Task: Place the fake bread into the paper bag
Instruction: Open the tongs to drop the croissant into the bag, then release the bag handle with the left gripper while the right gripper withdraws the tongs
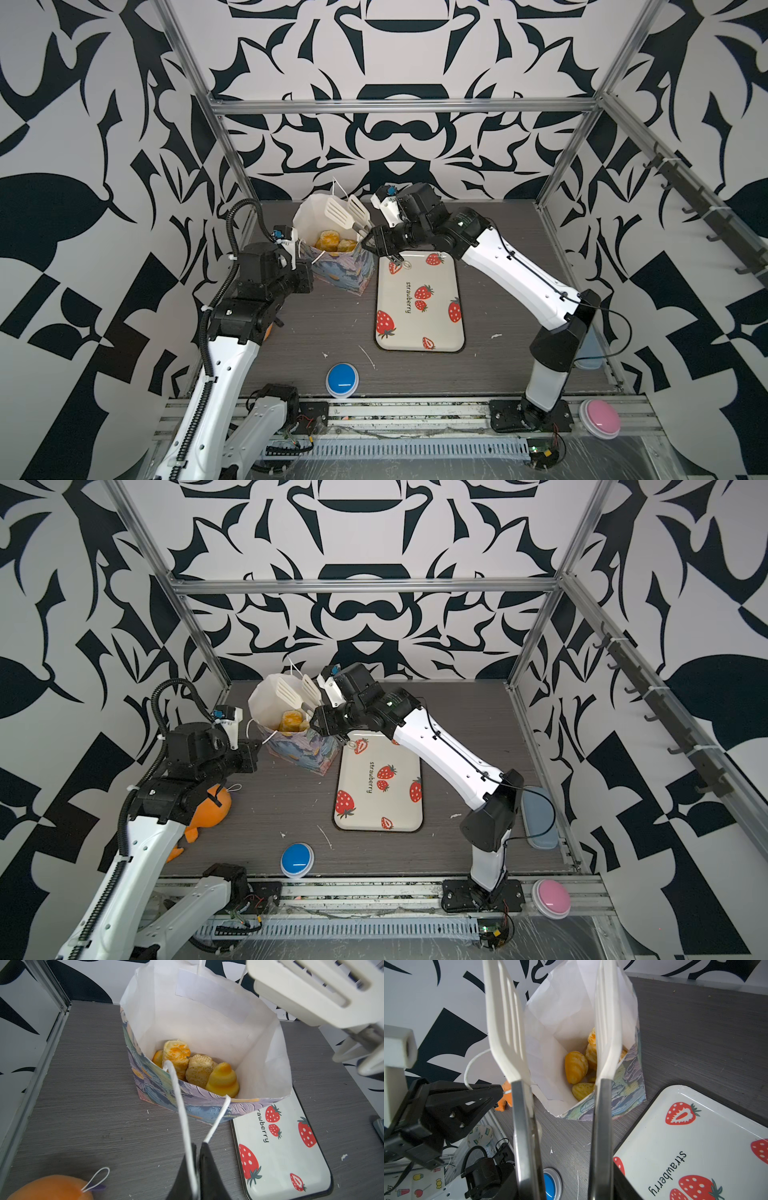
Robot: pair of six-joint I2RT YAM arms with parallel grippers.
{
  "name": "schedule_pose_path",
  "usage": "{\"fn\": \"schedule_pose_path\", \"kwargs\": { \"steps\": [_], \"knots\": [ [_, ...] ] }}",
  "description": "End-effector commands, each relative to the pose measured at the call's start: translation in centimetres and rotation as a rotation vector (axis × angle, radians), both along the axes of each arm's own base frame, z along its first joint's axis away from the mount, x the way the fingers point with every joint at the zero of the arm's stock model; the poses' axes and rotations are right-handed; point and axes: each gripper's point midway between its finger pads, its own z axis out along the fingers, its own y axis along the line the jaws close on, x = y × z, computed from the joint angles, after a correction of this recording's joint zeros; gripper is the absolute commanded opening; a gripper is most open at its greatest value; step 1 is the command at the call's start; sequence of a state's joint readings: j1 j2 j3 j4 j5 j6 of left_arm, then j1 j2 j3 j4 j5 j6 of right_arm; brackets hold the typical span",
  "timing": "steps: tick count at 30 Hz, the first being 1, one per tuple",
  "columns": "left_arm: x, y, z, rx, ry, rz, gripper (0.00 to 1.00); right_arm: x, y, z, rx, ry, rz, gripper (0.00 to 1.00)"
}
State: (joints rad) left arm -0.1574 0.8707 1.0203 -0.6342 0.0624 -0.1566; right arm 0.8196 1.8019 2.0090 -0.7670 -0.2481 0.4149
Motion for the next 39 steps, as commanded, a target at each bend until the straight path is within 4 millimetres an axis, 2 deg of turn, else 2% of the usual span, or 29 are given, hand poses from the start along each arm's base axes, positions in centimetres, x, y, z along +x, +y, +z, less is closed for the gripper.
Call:
{"fn": "schedule_pose_path", "kwargs": {
  "steps": [1, 7, 9, 16, 26, 28, 39],
  "knots": [
    [-0.4, 0.3, -1.0, 0.010, 0.029, 0.009, 0.10, -1.3, -1.9, 5.1, 0.076, -0.122, -0.006, 0.52],
    [-0.2, 0.3, -0.7, 0.007, 0.024, 0.012, 0.11, -2.2, -4.9, 4.8, 0.055, -0.146, -0.052, 0.51],
    [-0.2, 0.2, -0.5, 0.002, 0.020, 0.010, 0.14, -2.3, -6.2, 4.4, 0.047, -0.143, -0.075, 0.51],
    [-0.4, -0.3, 1.2, -0.042, -0.020, -0.003, 0.47, -2.2, -11.6, 2.1, 0.016, -0.113, -0.166, 0.51],
    [-0.7, -0.5, 3.0, -0.085, -0.055, 0.001, 0.86, -2.6, -17.9, -1.6, -0.041, -0.067, -0.266, 0.51],
    [-1.0, -0.6, 2.9, -0.108, -0.052, 0.001, 0.99, -2.6, -19.0, -2.3, -0.057, -0.061, -0.285, 0.51],
    [-2.5, -1.1, 0.8, -0.211, -0.020, 0.015, 0.99, -3.0, -24.0, -7.0, -0.110, 0.017, -0.399, 0.51]
  ]
}}
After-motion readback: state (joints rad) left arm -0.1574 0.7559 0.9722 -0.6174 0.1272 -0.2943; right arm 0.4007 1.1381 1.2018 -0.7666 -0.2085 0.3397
